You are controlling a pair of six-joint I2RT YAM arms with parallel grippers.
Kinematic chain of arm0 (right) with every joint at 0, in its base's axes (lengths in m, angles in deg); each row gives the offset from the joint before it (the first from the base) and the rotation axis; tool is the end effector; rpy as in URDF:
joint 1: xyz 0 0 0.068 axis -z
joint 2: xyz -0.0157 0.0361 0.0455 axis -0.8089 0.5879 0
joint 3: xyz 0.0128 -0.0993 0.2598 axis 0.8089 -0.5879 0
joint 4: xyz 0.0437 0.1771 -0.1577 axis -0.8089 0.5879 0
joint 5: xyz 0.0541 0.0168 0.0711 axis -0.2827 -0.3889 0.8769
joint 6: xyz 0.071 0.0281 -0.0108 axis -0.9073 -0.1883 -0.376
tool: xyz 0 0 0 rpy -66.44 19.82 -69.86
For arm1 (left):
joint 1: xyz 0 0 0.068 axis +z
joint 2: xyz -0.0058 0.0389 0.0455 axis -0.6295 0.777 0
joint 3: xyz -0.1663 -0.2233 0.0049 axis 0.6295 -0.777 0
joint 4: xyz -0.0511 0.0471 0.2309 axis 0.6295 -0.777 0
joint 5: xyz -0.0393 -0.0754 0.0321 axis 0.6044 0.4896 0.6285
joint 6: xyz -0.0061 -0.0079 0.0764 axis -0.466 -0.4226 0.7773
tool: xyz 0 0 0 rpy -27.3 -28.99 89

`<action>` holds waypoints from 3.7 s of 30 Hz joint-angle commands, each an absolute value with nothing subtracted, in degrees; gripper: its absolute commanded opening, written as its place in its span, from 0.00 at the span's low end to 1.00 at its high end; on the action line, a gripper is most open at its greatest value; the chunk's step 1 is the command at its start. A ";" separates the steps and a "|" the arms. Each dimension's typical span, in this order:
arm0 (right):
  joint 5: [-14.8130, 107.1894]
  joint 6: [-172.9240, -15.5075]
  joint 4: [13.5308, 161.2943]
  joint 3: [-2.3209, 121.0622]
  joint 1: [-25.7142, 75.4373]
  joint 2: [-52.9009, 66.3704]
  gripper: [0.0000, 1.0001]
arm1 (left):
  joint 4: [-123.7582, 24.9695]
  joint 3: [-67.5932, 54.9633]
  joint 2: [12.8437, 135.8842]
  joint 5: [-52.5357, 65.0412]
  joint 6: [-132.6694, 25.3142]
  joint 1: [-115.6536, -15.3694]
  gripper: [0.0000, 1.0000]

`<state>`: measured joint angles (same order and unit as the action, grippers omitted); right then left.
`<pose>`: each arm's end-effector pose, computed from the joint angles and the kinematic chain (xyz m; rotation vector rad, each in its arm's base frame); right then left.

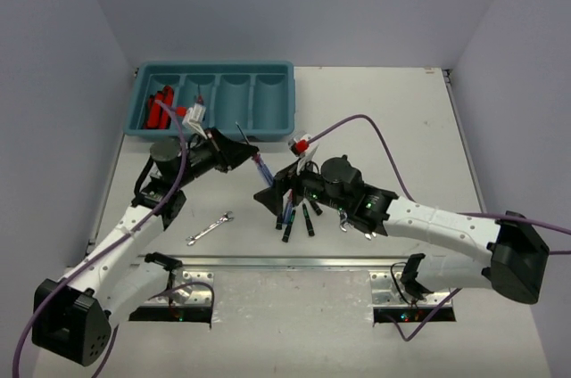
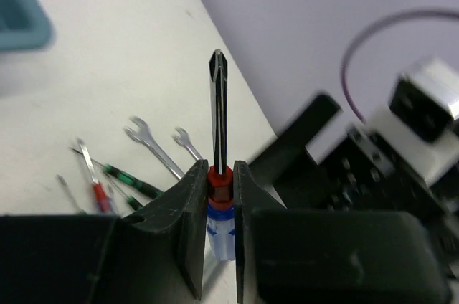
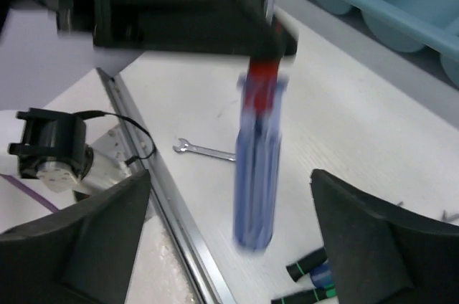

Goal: Sort the tools into containers

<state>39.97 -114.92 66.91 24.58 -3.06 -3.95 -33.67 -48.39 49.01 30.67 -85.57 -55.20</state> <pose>0.1568 0.2450 0.2865 -0.4958 1.8046 1.0804 0.1880 -0.0915 0.2958 0.0651 1.7532 -1.2385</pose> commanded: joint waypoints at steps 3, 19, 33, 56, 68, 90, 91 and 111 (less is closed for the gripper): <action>19.79 -120.07 92.52 27.58 2.30 -12.28 0.99 | -62.86 -25.27 63.01 -12.76 -67.24 -53.21 0.00; 19.60 -116.24 107.78 14.86 4.59 -38.67 0.99 | -66.44 17.64 110.45 -31.27 -42.95 -42.50 0.06; 16.15 -114.08 108.03 13.79 4.59 -34.69 0.99 | -74.04 9.29 93.35 -20.09 -63.44 -51.61 1.00; 14.85 -114.03 106.42 10.37 4.68 -38.49 0.99 | -61.08 -16.23 98.36 -25.30 -74.44 -88.93 0.35; 14.64 -114.25 106.33 10.06 4.68 -38.66 0.99 | -60.81 -16.12 104.16 -23.76 -74.93 -88.98 0.32; 13.23 -114.56 106.41 9.84 4.68 -38.75 0.99 | -62.61 -15.63 100.67 -22.00 -74.31 -88.93 0.00; 13.23 -114.56 106.37 9.84 4.68 -38.75 0.99 | -62.78 -15.54 99.48 -22.21 -74.10 -88.93 0.00; 14.74 -114.38 106.27 9.85 4.68 -38.76 0.99 | -69.18 15.52 99.28 -29.18 -51.19 -53.96 0.00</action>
